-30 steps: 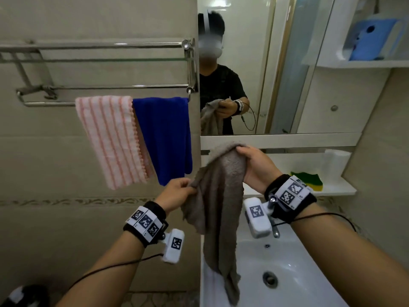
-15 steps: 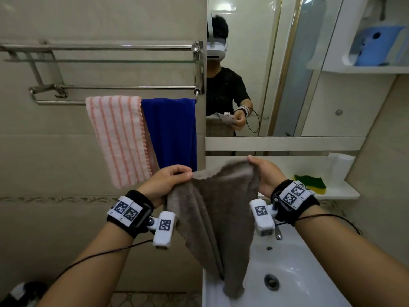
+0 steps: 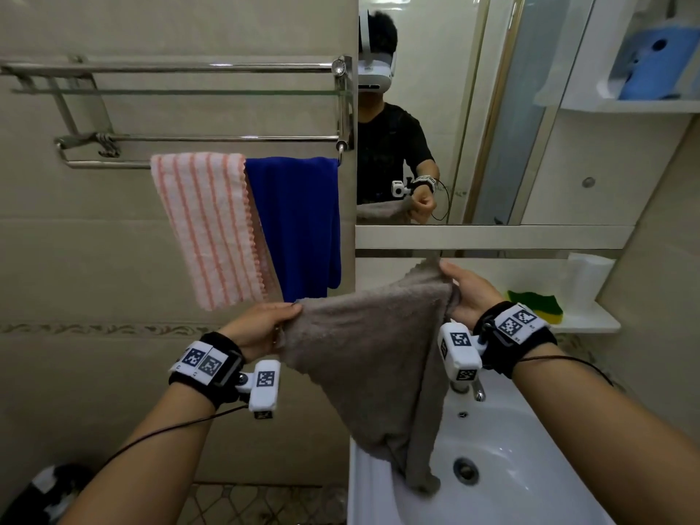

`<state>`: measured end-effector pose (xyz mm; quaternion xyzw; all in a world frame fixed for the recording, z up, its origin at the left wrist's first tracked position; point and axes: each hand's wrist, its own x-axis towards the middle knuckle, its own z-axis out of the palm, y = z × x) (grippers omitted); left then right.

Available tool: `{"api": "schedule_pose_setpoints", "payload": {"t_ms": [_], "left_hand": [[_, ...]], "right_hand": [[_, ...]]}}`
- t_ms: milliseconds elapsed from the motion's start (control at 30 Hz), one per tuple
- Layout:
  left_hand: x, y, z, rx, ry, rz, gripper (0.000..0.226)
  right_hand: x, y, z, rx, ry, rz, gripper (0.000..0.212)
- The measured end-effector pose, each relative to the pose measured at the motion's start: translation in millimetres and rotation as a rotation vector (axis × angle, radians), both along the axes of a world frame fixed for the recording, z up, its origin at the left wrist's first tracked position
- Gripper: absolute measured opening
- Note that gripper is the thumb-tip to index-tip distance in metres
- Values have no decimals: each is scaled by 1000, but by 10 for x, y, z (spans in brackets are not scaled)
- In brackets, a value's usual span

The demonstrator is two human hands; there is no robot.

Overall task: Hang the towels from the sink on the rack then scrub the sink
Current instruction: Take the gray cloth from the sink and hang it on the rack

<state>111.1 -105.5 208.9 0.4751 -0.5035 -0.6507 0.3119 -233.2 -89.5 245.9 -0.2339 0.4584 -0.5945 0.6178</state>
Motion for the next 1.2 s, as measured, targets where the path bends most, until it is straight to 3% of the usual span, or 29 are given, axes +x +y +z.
{"api": "schedule_pose_setpoints", "payload": {"t_ms": [100, 267, 367, 467, 633, 767, 1000, 1200], "left_hand": [[-35, 33, 23, 29, 0, 42, 35], [-249, 139, 135, 62, 179, 15, 32], [-448, 151, 246, 39, 266, 30, 30], [-625, 146, 335, -24, 279, 20, 27], [-799, 200, 357, -214, 205, -88, 42], [-867, 258, 347, -377, 97, -115, 27], [-926, 281, 374, -469, -16, 8, 9], [-983, 253, 348, -472, -105, 95, 26]], "right_hand": [[-32, 7, -61, 26, 40, 18, 41], [78, -28, -97, 11, 169, -32, 36], [251, 32, -40, -55, 264, 15, 21], [405, 127, 21, -133, 358, 95, 24], [602, 296, 36, -232, 349, 127, 19], [637, 373, -8, -249, 287, 138, 11], [611, 417, -11, -300, 190, 198, 7], [647, 458, -40, -396, 229, 285, 6]]}}
